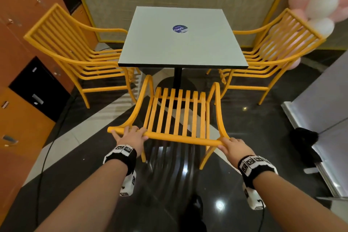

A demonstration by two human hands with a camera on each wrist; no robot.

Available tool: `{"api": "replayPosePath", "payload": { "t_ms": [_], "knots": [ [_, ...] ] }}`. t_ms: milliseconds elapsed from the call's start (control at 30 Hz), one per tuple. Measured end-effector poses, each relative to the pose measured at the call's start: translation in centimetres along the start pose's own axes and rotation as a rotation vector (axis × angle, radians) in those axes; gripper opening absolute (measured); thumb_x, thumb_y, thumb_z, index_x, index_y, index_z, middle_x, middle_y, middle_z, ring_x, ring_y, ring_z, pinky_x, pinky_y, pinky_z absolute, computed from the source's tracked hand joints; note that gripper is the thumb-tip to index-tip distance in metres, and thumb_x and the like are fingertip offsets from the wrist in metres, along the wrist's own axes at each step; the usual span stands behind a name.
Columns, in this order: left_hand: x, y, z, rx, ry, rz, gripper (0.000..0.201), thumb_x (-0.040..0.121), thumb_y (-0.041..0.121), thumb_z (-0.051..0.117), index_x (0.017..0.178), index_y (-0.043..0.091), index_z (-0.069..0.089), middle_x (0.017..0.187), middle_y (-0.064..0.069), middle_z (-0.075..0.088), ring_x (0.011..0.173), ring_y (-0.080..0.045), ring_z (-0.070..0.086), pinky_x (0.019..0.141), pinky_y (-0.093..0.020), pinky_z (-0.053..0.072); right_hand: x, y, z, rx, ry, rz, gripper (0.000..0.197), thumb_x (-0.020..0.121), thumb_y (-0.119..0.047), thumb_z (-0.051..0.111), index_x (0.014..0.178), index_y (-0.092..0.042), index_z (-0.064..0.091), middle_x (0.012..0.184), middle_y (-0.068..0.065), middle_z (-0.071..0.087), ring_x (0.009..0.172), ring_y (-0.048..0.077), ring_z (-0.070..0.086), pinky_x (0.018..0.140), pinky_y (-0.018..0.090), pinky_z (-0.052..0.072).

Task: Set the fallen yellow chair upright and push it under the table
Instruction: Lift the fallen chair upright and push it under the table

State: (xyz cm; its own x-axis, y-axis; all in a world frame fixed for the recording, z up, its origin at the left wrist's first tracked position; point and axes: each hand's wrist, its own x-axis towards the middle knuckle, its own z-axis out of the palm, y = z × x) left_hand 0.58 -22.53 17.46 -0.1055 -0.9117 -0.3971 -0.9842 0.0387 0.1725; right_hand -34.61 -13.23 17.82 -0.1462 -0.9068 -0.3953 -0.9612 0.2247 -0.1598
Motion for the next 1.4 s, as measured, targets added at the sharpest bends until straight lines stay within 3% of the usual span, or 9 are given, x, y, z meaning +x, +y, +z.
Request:
{"api": "replayPosePath", "payload": {
  "t_ms": [167,367,533,933,1133,1400],
  "knots": [
    [2.3,3.0,-2.3,0.031,-0.034,-0.054,0.026,0.098,0.03,0.039,0.121,0.039,0.047,0.14,0.004,0.043,0.142,-0.03,0.02,0.106,-0.077,0.007,3.5,1.4,-0.6,0.039,0.047,-0.018,0.047,0.095,-0.053,0.025,0.128,-0.03,0.048,0.128,0.003,0.057,0.118,0.031,0.045,0.095,0.045,0.046],
    [3.7,4.5,-2.5,0.006,-0.049,-0.12,0.03,0.099,0.037,0.036,0.128,0.042,0.045,0.146,0.007,0.039,0.145,-0.03,0.016,0.108,-0.075,0.005,5.7,3.2,-1.3,0.076,0.058,-0.083,0.063,0.088,-0.064,0.014,0.126,-0.03,0.051,0.128,-0.001,0.057,0.115,0.029,0.046,0.093,0.044,0.047],
    [5.8,7.6,-3.1,-0.057,-0.071,-0.139,0.029,0.099,0.037,0.04,0.126,0.044,0.048,0.142,0.007,0.044,0.144,-0.03,0.018,0.107,-0.075,0.005,8.5,5.6,-3.4,0.105,0.073,-0.048,0.038,0.096,-0.047,0.032,0.125,-0.031,0.052,0.129,0.0,0.053,0.123,0.027,0.038,0.092,0.044,0.047],
    [11.8,11.9,-4.4,-0.158,-0.029,-0.204,0.032,0.094,0.04,0.047,0.126,0.04,0.053,0.133,0.006,0.051,0.141,-0.028,0.024,0.108,-0.074,0.003,17.2,7.9,-7.7,0.147,0.052,0.019,0.03,0.096,-0.042,0.04,0.118,-0.033,0.058,0.127,0.003,0.049,0.118,0.027,0.037,0.092,0.044,0.045],
    [14.1,12.6,-5.1,-0.199,-0.006,-0.209,0.03,0.095,0.039,0.047,0.125,0.041,0.053,0.131,0.006,0.052,0.142,-0.028,0.023,0.108,-0.075,0.002,20.8,8.3,-8.7,0.169,0.048,0.027,0.033,0.097,-0.041,0.038,0.122,-0.035,0.058,0.14,0.005,0.045,0.134,0.031,0.026,0.103,0.05,0.039],
    [16.8,13.2,-6.3,-0.188,-0.021,-0.214,0.032,0.096,0.039,0.048,0.127,0.042,0.052,0.133,0.005,0.052,0.142,-0.029,0.023,0.108,-0.074,0.003,23.5,8.3,-9.6,0.167,0.05,0.043,0.034,0.098,-0.036,0.039,0.128,-0.035,0.054,0.143,0.005,0.045,0.138,0.032,0.022,0.107,0.052,0.036]
  ]
}}
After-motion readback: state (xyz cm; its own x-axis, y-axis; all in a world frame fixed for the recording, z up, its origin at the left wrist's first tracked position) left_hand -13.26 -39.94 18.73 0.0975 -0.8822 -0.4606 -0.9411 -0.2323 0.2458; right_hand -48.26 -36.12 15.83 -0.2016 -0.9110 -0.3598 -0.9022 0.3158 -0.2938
